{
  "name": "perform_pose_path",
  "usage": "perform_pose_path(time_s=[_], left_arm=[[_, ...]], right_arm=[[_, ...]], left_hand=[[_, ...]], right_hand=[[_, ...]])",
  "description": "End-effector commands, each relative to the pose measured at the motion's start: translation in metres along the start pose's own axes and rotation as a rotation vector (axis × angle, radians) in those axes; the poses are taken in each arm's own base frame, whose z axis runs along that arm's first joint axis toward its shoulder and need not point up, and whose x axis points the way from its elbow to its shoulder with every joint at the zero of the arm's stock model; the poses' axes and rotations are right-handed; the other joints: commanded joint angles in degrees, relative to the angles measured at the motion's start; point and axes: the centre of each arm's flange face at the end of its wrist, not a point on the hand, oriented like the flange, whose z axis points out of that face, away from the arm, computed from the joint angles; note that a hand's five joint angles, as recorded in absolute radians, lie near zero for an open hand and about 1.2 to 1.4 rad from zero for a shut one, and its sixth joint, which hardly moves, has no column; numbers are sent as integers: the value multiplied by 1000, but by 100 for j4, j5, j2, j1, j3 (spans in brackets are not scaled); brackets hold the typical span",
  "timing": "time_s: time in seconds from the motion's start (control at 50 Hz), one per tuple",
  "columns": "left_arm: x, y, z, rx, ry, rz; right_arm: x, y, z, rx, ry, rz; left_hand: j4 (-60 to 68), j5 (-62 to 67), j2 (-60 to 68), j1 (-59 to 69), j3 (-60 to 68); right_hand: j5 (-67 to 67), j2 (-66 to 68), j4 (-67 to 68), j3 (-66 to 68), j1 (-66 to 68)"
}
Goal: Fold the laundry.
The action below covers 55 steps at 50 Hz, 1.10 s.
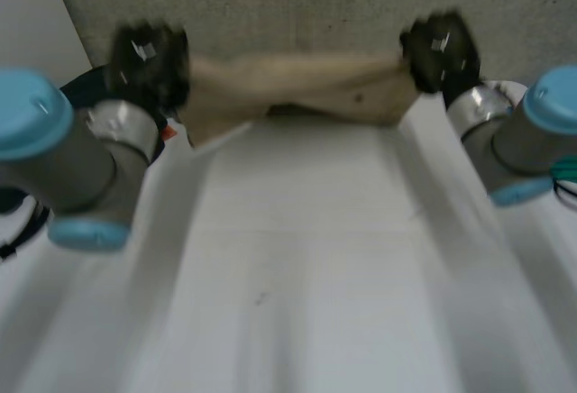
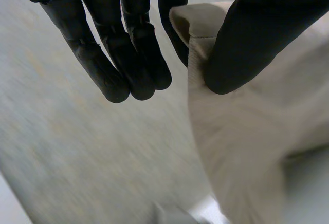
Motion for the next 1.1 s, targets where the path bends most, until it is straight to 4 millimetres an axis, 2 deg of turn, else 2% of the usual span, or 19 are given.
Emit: perform_pose_path(time_s=[0.02, 0.12, 0.22, 0.34, 0.42, 0.44, 0.5, 0.52, 0.6, 0.62, 0.66, 0.74, 0.76, 0.8, 0.82, 0.88, 0.9, 0.98, 1.1], left_arm=[[33, 58, -50, -259, 167, 26], [34, 57, -79, -417, 252, 31], [26, 42, -112, -543, 319, 58], [20, 26, -141, -593, 386, 118], [22, 19, -171, -670, 489, 186], [23, 15, -186, -717, 544, 217], [28, 7, -214, -789, 653, 272], [29, 1, -232, -841, 724, 305], [30, -10, -262, -926, 860, 367], [31, -12, -262, -916, 870, 377], [32, -14, -253, -862, 853, 395], [32, -8, -193, -675, 681, 409], [31, -3, -161, -594, 598, 405], [29, 4, -128, -526, 516, 401], [28, 10, -97, -460, 439, 399], [26, 18, -54, -371, 334, 396], [27, 22, -32, -325, 291, 392], [37, 35, 11, -236, 228, 383], [60, 62, 52, -133, 193, 391]], right_arm=[[-34, 47, -54, -266, -102, -40], [-43, 43, -87, -421, -192, -66], [-40, 8, -121, -566, -311, -81], [-29, -24, -149, -674, -370, -75], [-24, -44, -167, -727, -414, -84], [-21, -54, -175, -749, -437, -91], [-22, -70, -195, -807, -510, -95], [-22, -79, -210, -850, -567, -104], [-21, -90, -234, -881, -686, -165], [-20, -89, -235, -869, -693, -178], [-20, -86, -234, -841, -713, -200], [-16, -58, -217, -847, -660, -164], [-11, -45, -204, -848, -597, -133], [-7, -35, -189, -844, -527, -101], [-3, -25, -174, -832, -452, -81], [2, -11, -152, -801, -344, -65], [3, -4, -137, -764, -283, -63], [5, 14, -102, -622, -160, -74], [-9, 47, -63, -436, -51, -104]], left_hand=[[1129, 1398, 1137, 1294, 1188], [1129, 1398, 1137, 1294, 1188], [1129, 1398, 1137, 1294, 1188], [1129, 1398, 1137, 1294, 1188], [1129, 1398, 1137, 1294, 1188], [1129, 1398, 1137, 1294, 1188], [1129, 1398, 1137, 1294, 1188], [1129, 1398, 1137, 1294, 1188], [1129, 1398, 1137, 1294, 1188], [1129, 1398, 1137, 1294, 1188], [1129, 1398, 1137, 1294, 1188], [1129, 1398, 1137, 1294, 1188], [1129, 1398, 1137, 1294, 1188], [1129, 1398, 1137, 1294, 1188], [1129, 1398, 1137, 1294, 1188], [1129, 1398, 1137, 1294, 1188], [1129, 1398, 1137, 1294, 1188], [1129, 1398, 1137, 1294, 1188], [1129, 1398, 1137, 1294, 1188]], right_hand=[[1205, 1205, 1131, 1139, 1601], [1205, 1205, 1131, 1139, 1601], [1205, 1205, 1131, 1139, 1601], [1205, 1205, 1131, 1139, 1601], [1205, 1205, 1131, 1139, 1601], [1205, 1205, 1131, 1139, 1601], [1205, 1205, 1131, 1139, 1601], [1205, 1205, 1131, 1139, 1601], [1205, 1205, 1131, 1139, 1601], [1205, 1205, 1131, 1139, 1601], [1205, 1205, 1131, 1139, 1601], [1205, 1205, 1131, 1139, 1601], [1205, 1205, 1131, 1139, 1601], [1205, 1205, 1131, 1139, 1601], [1205, 1205, 1131, 1139, 1601], [1205, 1205, 1131, 1139, 1601], [1205, 1205, 1131, 1139, 1601], [1205, 1205, 1131, 1139, 1601], [1205, 1205, 1131, 1139, 1601]])
